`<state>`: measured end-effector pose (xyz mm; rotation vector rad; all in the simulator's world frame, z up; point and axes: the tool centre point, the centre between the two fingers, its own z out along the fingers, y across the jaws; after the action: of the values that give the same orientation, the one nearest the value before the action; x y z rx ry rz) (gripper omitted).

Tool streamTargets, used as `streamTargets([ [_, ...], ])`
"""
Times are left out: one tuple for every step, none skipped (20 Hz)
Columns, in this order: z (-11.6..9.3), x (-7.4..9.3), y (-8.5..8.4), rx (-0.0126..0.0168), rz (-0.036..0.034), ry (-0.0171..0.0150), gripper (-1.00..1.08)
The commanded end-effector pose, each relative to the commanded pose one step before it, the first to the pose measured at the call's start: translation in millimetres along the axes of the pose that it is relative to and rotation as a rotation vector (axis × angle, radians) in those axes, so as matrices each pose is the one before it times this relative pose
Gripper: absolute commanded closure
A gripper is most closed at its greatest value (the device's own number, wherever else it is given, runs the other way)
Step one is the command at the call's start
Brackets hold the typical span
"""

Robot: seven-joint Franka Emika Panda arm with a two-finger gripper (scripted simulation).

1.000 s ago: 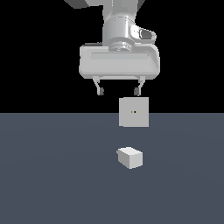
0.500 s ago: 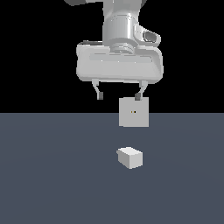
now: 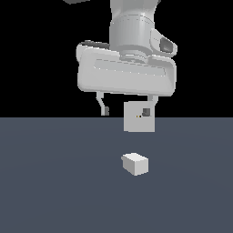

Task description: Plug the charger into the wall socket.

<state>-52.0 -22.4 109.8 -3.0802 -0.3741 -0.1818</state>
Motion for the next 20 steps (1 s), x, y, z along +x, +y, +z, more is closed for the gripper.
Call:
streamTargets([
  [6.33, -6.80, 0.49, 0.00248, -0.04091, 0.02425, -0.92],
  [2.43, -2.45, 0.12, 0.00137, -0.01510, 0.00884, -0.92],
  [2.38, -2.38, 0.12, 0.00139, -0.01473, 0.00863, -0.92],
  [2.33, -2.31, 0.12, 0.00141, -0.01439, 0.00844, -0.92],
  [2.29, -2.25, 0.11, 0.00144, -0.01410, 0.00828, -0.92],
  [2.26, -2.19, 0.11, 0.00147, -0.01384, 0.00814, -0.92],
  [2.20, -2.11, 0.11, 0.00149, -0.01340, 0.00790, -0.92],
  [2.07, -1.97, 0.10, 0.00147, -0.01258, 0.00743, -0.92],
  [1.95, -1.83, 0.09, 0.00145, -0.01179, 0.00697, -0.92],
  [1.84, -1.70, 0.08, 0.00142, -0.01105, 0.00654, -0.92],
  [1.72, -1.58, 0.08, 0.00137, -0.01031, 0.00614, -0.92],
  [1.60, -1.46, 0.06, 0.00132, -0.00963, 0.00577, -0.92],
  [1.51, -1.35, 0.07, 0.00127, -0.00897, 0.00538, -0.92],
  [1.42, -1.25, 0.07, 0.00125, -0.00838, 0.00500, -0.92],
  [1.34, -1.15, 0.05, 0.00123, -0.00781, 0.00463, -0.92],
  [1.26, -1.07, 0.06, 0.00119, -0.00719, 0.00424, -0.92],
  [1.16, -0.97, 0.06, 0.00112, -0.00658, 0.00387, -0.92],
  [1.05, -0.88, 0.07, 0.00103, -0.00591, 0.00349, -0.92],
  [0.93, -0.77, 0.04, 0.00093, -0.00529, 0.00313, -0.92],
  [0.81, -0.66, 0.02, 0.00083, -0.00466, 0.00277, -0.92],
])
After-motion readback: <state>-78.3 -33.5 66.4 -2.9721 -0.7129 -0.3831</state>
